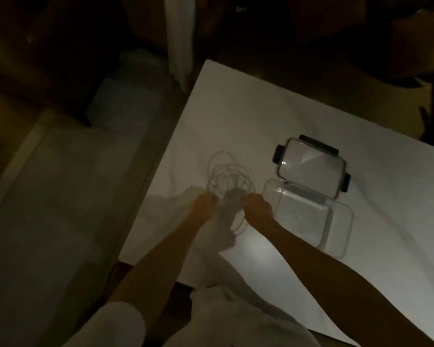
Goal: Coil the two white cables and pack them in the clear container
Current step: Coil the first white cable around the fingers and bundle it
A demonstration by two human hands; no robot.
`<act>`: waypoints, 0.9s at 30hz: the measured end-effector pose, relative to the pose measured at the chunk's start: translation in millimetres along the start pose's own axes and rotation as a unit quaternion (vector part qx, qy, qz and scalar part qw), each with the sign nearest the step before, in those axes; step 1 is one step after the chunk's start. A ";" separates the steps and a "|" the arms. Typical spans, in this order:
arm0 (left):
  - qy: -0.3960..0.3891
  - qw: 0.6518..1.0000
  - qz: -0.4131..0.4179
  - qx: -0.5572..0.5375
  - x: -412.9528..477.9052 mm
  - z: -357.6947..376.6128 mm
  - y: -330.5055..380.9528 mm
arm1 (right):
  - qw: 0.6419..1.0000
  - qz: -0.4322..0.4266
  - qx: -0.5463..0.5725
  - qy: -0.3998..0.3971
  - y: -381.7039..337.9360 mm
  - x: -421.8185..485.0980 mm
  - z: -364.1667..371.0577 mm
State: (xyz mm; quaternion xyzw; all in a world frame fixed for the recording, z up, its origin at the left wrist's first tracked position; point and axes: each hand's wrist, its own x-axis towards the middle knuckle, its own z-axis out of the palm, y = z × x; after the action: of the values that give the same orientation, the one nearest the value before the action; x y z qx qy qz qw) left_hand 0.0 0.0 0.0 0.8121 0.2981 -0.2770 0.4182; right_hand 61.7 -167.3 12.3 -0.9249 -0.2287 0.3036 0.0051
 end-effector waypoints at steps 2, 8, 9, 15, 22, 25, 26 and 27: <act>-0.026 0.999 0.002 -0.035 6.6 12.6 0.7 | 1.000 -0.016 -0.020 -0.005 2.1 7.4 9.6; -0.058 0.992 -0.006 -0.116 16.0 40.4 17.6 | 0.996 -0.004 0.057 -0.064 7.6 12.7 27.8; -0.076 0.991 -0.004 -0.114 15.2 41.9 20.3 | 0.995 -0.001 0.068 -0.077 7.7 13.0 30.5; -0.066 0.995 0.003 -0.073 20.2 45.0 12.7 | 0.987 0.005 0.151 -0.055 9.7 11.2 21.8; -0.002 0.936 -0.088 -0.341 10.2 9.9 28.3 | 0.953 0.030 0.301 -0.007 22.2 7.2 -8.0; -0.041 0.947 -0.038 -0.316 3.5 1.9 33.0 | 0.939 0.011 0.335 0.083 20.0 1.3 -22.3; -0.062 0.953 -0.030 -0.296 0.5 -0.1 36.4 | 0.942 -0.008 0.319 0.106 17.2 -0.3 -27.5; -0.076 0.963 -0.023 -0.258 -3.7 -3.0 41.3 | 0.948 -0.030 0.295 0.113 14.1 -1.9 -32.1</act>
State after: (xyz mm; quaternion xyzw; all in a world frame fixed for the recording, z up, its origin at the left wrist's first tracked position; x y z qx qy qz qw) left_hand 27.7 -18.0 25.3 0.6465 0.3454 -0.2608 0.6283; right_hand 84.3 -176.6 37.5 -0.9031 -0.1542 0.2510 0.3124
